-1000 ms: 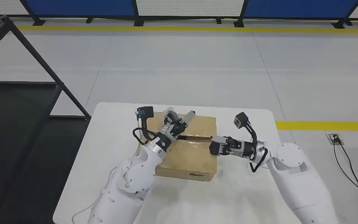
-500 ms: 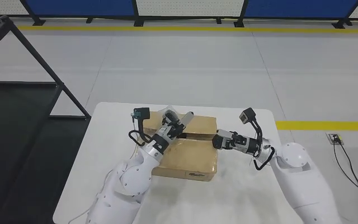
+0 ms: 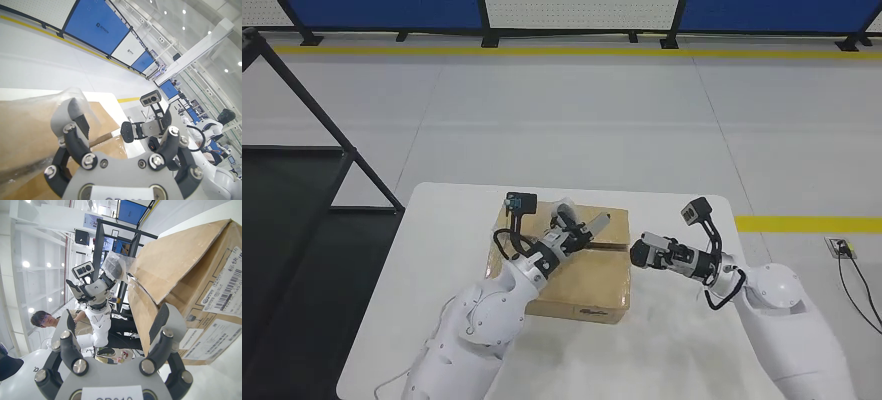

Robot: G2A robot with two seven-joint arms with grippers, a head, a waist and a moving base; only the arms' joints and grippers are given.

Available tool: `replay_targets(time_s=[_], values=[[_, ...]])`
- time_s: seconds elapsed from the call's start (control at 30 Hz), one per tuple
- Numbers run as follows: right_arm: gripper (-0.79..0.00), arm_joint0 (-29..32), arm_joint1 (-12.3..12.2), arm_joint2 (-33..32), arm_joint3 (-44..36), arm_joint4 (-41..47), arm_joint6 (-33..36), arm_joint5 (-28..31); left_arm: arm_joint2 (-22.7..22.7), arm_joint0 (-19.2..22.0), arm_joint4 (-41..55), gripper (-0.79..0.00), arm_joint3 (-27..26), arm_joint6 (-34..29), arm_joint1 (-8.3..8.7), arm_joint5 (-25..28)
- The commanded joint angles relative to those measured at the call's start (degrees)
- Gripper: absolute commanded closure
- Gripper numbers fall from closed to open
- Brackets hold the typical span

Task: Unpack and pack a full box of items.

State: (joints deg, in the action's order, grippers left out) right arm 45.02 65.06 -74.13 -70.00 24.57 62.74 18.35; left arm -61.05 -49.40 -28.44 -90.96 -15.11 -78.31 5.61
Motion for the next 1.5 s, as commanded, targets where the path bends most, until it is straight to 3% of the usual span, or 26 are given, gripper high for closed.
replay_targets(time_s=[0.0,0.5,0.77,1.1,1.3,1.47], values=[[-0.785,0.3,-0.1,-0.2,-0.2,0.1,0.0,0.1,0.4,0.3,-0.4,-0.785,0.5,-0.4,-0.11,-0.2],[-0.785,0.8,-0.4,0.0,-0.8,0.4,-0.3,0.2,0.9,0.4,-2.6,-0.785,1.9,-5.3,-0.29,-0.9],[-0.785,0.5,-0.4,0.5,-0.5,0.6,-0.4,0.1,-0.4,-1.1,-1.3,-0.785,-0.4,-6.6,-0.17,-0.8],[-0.785,-0.6,-0.4,1.7,-0.4,-0.1,-0.3,-0.9,-5.2,-4.6,-0.8,-0.785,-5.4,-10.6,0.87,-1.3],[-0.785,-1.4,-0.3,2.6,-0.1,-0.5,-0.4,-1.4,-8.9,-7.4,2.5,-0.785,-9.0,-4.1,1.09,1.5],[-0.785,-1.9,-0.3,3.2,0.5,-0.1,-0.2,-1.5,-12.9,-9.8,9.4,-0.785,-14.3,-4.7,1.46,3.1]])
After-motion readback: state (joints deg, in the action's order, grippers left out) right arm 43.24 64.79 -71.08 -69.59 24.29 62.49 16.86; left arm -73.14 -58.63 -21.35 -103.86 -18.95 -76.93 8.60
